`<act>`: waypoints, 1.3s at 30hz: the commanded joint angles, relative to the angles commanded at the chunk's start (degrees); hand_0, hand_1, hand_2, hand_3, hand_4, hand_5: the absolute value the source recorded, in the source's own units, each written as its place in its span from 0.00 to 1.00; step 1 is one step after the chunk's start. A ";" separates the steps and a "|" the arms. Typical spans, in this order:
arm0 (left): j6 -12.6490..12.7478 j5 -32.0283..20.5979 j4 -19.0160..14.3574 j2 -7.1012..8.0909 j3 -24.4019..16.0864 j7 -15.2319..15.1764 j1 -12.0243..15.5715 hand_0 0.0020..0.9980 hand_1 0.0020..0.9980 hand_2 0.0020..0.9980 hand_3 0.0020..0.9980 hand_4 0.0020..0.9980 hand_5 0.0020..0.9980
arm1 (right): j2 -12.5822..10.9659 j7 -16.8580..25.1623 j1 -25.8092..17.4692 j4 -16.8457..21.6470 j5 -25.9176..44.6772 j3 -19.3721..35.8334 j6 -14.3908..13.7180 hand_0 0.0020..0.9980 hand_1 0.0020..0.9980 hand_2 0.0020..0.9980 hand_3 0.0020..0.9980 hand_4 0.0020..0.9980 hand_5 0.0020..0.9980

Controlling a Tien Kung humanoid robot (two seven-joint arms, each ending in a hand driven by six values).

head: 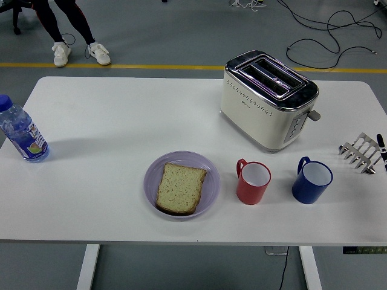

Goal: Pick up the cup,pour liquid into bread,place the cup on the desk

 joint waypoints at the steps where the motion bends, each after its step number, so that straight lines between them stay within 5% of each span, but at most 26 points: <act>1: 0.01 -0.06 0.00 -0.01 -0.02 0.00 -0.06 0.67 0.71 0.74 0.65 0.40 0.93 | -0.04 0.03 0.00 0.06 0.00 0.00 -0.01 0.71 0.65 0.68 0.63 0.56 0.29; 17: 0.00 -1.11 0.00 -0.12 1.05 -0.24 0.75 0.67 0.71 0.74 0.65 0.41 0.93 | -0.82 0.93 -1.01 2.17 -5.01 -1.76 -1.12 0.72 0.66 0.69 0.64 0.59 0.31; 26: 0.10 1.94 0.00 -0.19 -2.17 0.39 -0.61 0.67 0.71 0.74 0.65 0.40 0.93 | -1.03 3.83 -0.95 2.75 -20.08 -2.26 -5.29 0.73 0.67 0.71 0.66 0.61 0.30; 27: 0.12 2.27 0.00 -0.22 -1.95 0.36 -1.23 0.67 0.71 0.74 0.65 0.40 0.93 | -1.48 3.94 -0.64 2.57 -22.55 -2.58 -5.54 0.78 0.73 0.78 0.78 0.85 0.28; 32: 0.18 3.59 0.00 -0.46 -4.66 0.39 -1.02 0.67 0.71 0.74 0.65 0.40 0.93 | -2.67 5.34 -1.14 2.72 -34.02 -3.75 -7.12 0.78 0.73 0.78 0.78 0.85 0.28; 33: 0.19 3.47 0.00 -0.49 -4.58 0.35 -0.75 0.67 0.71 0.74 0.65 0.40 0.92 | -2.78 5.57 -1.44 2.78 -36.56 -3.94 -7.35 0.82 0.78 0.83 0.86 0.92 0.27; 38: 0.08 2.27 0.00 -0.49 -3.28 0.24 0.30 0.67 0.71 0.74 0.65 0.40 0.92 | -3.37 5.48 -2.83 2.69 -42.89 -5.96 -7.44 0.82 0.78 0.83 0.86 0.92 0.27; 39: 0.07 1.96 0.00 -0.49 -2.93 0.20 0.48 0.67 0.71 0.74 0.65 0.40 0.93 | -3.43 5.49 -3.12 2.78 -44.13 -6.39 -7.50 0.87 0.82 0.91 0.97 0.99 0.23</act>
